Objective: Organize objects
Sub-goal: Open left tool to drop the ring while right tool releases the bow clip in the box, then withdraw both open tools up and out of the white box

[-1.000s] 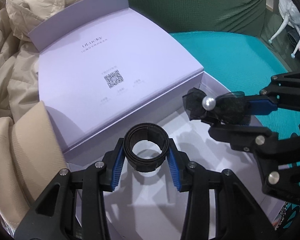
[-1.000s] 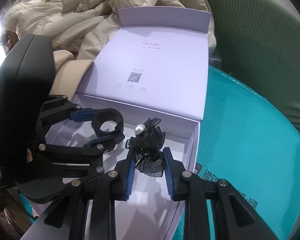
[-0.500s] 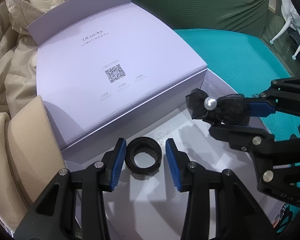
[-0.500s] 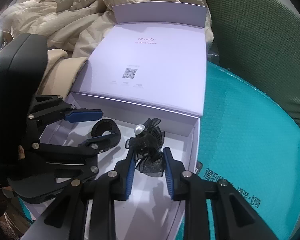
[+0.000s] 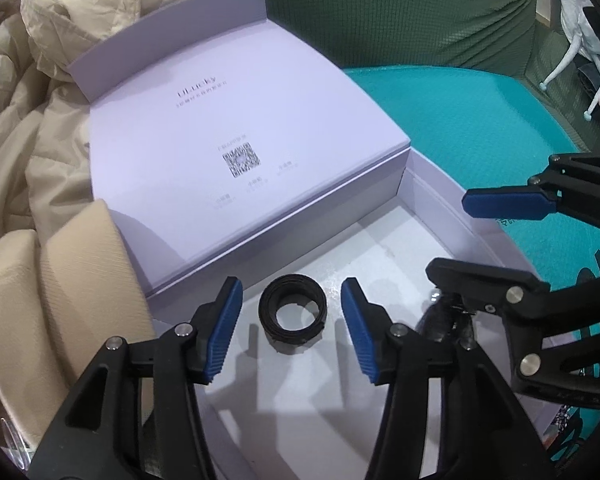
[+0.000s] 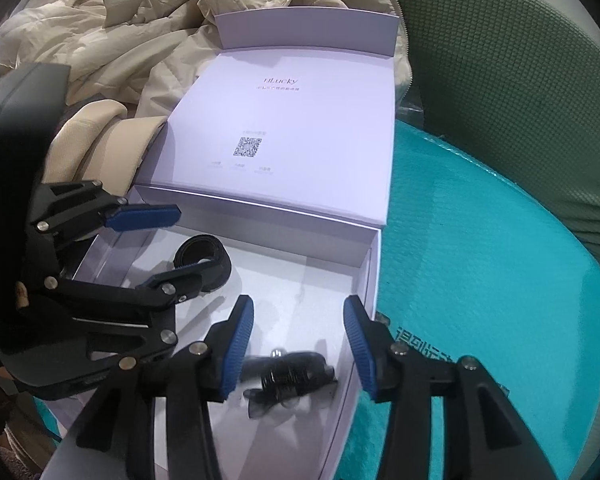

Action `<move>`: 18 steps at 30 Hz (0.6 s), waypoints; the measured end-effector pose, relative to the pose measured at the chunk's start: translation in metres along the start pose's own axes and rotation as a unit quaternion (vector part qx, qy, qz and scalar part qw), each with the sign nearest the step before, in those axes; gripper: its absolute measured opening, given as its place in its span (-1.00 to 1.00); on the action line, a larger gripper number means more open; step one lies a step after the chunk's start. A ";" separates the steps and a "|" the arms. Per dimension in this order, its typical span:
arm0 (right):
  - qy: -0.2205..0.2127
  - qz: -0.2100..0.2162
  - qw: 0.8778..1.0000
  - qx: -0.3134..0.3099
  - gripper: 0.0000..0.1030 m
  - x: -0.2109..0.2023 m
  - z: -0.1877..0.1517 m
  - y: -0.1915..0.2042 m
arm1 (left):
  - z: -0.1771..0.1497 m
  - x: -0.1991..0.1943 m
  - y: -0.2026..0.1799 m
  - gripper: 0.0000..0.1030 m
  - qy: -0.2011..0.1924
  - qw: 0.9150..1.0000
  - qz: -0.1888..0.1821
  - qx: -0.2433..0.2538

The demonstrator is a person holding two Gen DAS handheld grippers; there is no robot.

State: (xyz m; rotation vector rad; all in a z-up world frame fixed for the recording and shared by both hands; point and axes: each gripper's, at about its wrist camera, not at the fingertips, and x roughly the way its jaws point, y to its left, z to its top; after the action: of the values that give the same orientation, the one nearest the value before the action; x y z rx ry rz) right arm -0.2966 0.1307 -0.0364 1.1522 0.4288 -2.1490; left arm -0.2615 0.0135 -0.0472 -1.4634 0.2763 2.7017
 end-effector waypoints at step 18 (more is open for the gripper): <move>-0.045 -0.024 0.999 0.012 0.11 -0.076 0.010 0.009 | 0.004 -0.073 0.006 0.19 -0.037 0.999 0.011 -0.015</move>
State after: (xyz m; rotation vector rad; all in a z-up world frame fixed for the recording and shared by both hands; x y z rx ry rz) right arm -0.2663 0.1481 0.0323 1.0636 0.3960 -2.2437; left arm -0.2252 0.0109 0.0167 -1.3708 0.2520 2.7828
